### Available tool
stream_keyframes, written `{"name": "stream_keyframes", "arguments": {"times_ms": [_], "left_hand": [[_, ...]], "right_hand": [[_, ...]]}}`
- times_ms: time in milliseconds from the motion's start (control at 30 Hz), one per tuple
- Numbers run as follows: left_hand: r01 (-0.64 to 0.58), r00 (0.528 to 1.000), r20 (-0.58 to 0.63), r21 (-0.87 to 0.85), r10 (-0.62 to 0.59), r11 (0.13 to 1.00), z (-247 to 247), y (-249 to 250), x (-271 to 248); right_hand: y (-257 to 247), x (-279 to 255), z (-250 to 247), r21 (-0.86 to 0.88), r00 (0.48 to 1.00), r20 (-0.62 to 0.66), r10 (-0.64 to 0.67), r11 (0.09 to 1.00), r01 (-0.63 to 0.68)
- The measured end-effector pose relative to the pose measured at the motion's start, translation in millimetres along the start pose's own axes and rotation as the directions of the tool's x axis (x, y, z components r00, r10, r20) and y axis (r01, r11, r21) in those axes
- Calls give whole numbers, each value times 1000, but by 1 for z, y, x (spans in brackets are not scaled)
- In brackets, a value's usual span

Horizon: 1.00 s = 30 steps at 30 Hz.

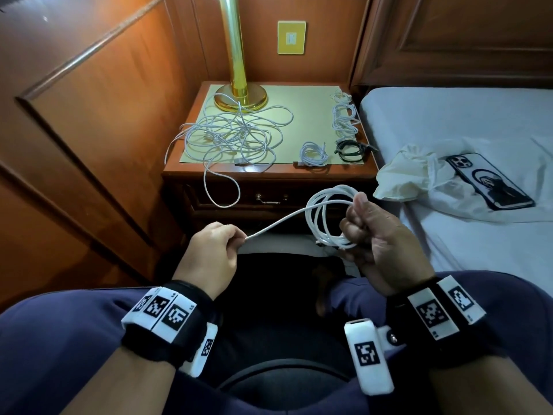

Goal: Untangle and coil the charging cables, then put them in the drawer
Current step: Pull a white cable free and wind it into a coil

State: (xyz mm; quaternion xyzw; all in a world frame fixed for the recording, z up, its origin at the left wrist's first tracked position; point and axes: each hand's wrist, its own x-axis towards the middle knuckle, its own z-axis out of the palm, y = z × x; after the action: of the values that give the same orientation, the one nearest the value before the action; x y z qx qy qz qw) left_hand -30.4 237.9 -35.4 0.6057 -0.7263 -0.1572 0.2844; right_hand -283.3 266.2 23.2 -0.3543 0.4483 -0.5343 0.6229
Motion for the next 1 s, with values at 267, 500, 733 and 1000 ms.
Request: {"name": "stream_keyframes", "arguments": {"times_ms": [267,500,733,1000], "left_hand": [[-140,987,128,386,98,912,14,15,-17],[-407,911,227,382,343,829,21,18,-26],[-447,860,328,114,391,887,6,35,-27],[-527,837,74,-158,543,835,-1,45,-23]], "right_hand": [[2,3,-2,23,994,-93,-49,998,51],[13,4,2,-196,990,8,-143,970,141],[24,5,4,-426,977,93,-192,879,213],[32,2,6,-662,984,167,-69,731,164]]}}
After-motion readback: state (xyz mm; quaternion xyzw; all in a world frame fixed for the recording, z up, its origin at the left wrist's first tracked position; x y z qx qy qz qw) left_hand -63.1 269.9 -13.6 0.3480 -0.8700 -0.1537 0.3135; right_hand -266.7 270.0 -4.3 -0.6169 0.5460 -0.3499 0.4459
